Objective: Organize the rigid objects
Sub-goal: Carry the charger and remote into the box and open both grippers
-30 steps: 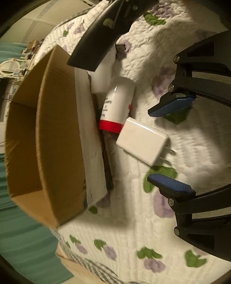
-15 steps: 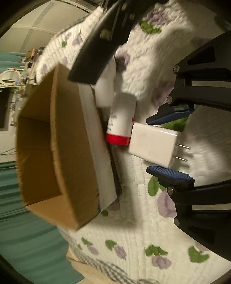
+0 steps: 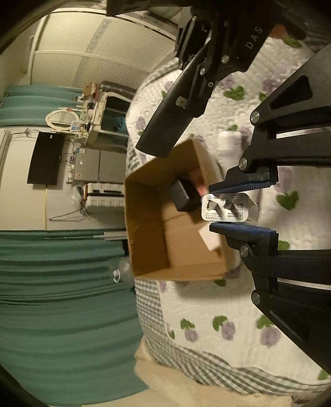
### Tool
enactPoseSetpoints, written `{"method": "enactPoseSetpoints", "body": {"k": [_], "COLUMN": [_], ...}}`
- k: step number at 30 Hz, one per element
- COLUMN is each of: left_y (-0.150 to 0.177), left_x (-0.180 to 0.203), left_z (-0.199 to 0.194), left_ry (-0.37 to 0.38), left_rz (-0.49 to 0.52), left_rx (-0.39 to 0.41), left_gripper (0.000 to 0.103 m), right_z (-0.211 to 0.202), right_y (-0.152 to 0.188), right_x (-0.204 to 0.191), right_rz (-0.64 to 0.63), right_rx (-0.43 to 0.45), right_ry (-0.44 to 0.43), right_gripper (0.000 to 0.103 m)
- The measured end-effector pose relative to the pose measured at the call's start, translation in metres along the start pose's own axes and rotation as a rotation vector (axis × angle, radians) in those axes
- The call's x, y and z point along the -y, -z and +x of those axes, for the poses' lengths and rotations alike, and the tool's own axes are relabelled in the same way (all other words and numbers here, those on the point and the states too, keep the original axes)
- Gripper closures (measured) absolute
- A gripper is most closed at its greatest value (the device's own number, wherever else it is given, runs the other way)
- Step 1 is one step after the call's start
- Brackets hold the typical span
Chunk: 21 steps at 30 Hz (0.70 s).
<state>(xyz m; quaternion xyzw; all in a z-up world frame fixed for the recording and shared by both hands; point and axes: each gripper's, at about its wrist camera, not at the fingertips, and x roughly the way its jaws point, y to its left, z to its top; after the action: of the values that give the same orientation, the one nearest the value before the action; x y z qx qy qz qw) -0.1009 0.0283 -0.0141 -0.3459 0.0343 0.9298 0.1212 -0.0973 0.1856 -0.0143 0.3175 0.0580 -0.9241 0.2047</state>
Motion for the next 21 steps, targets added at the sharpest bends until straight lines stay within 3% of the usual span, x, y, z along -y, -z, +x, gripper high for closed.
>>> {"method": "enactPoseSetpoints", "body": {"k": [6,10,21], "left_y": [-0.045,-0.066,-0.045], "left_x": [-0.006,-0.015,-0.032], "left_z": [0.016,0.046,0.123], "left_ry": [-0.028,-0.047,-0.087], "left_rz": [0.012,0.013,-0.01], "left_rx": [0.056,0.045,-0.07], "left_gripper": [0.08,0.08,0.08], "right_z": [0.02,0.041,0.09], "right_y": [-0.034,-0.055,-0.044], "right_x": [0.011,0.021,0.031], "right_rz": [-0.021,-0.028,-0.05], "right_rx": [0.03,0.042,-0.029], "right_ry": [0.012,0.014,0.002], "right_gripper": [0.084,0.084,0.084]}}
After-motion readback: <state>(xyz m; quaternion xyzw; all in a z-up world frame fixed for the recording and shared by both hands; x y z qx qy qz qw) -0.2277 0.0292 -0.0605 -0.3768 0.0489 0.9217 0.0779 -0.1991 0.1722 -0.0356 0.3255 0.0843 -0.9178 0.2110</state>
